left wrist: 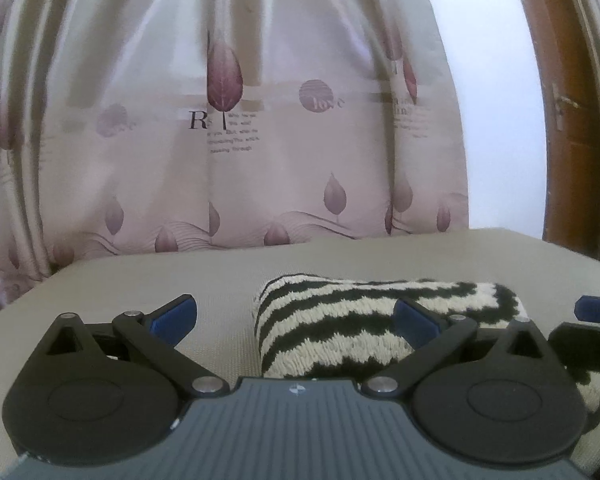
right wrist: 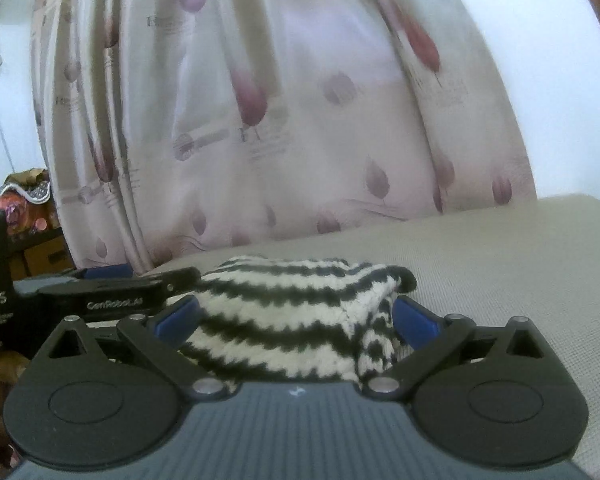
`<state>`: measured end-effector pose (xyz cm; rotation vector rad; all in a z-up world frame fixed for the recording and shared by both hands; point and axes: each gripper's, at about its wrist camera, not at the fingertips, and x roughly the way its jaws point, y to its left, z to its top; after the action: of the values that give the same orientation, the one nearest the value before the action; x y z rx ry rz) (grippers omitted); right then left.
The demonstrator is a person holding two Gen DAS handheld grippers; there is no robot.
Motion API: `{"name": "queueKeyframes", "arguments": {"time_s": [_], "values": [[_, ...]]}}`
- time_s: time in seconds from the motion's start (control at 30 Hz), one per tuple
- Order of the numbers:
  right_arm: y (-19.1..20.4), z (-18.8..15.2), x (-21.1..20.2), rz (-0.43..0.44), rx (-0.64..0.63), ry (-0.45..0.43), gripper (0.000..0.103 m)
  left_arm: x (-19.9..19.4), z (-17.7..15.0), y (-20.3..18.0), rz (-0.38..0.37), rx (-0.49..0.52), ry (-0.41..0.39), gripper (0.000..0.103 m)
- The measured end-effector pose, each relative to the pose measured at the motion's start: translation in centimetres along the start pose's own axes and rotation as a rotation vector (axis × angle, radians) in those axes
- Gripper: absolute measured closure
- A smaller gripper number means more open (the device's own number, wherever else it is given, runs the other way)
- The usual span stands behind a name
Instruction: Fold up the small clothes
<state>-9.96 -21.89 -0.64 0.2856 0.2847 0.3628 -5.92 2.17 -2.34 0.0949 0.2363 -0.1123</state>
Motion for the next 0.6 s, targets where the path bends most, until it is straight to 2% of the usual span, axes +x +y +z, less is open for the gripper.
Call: {"name": "queueKeyframes", "arguments": {"time_s": [0.1,0.37,0.6], "values": [[0.5,0.1,-0.2,-0.002,-0.014,-0.022,0.000,-0.4,0.2,0.1,0.010,-0.005,-0.012,0.000],[1.1,0.1,-0.5,0.005,-0.026,-0.013,0.000,-1.1,0.8,-0.4,0.012,0.027,-0.040,0.000],[1.3,0.1,-0.7,0.007,-0.026,-0.014,0.000,-1.6,1.0,-0.7,-0.015,0.038,-0.057,0.000]]}}
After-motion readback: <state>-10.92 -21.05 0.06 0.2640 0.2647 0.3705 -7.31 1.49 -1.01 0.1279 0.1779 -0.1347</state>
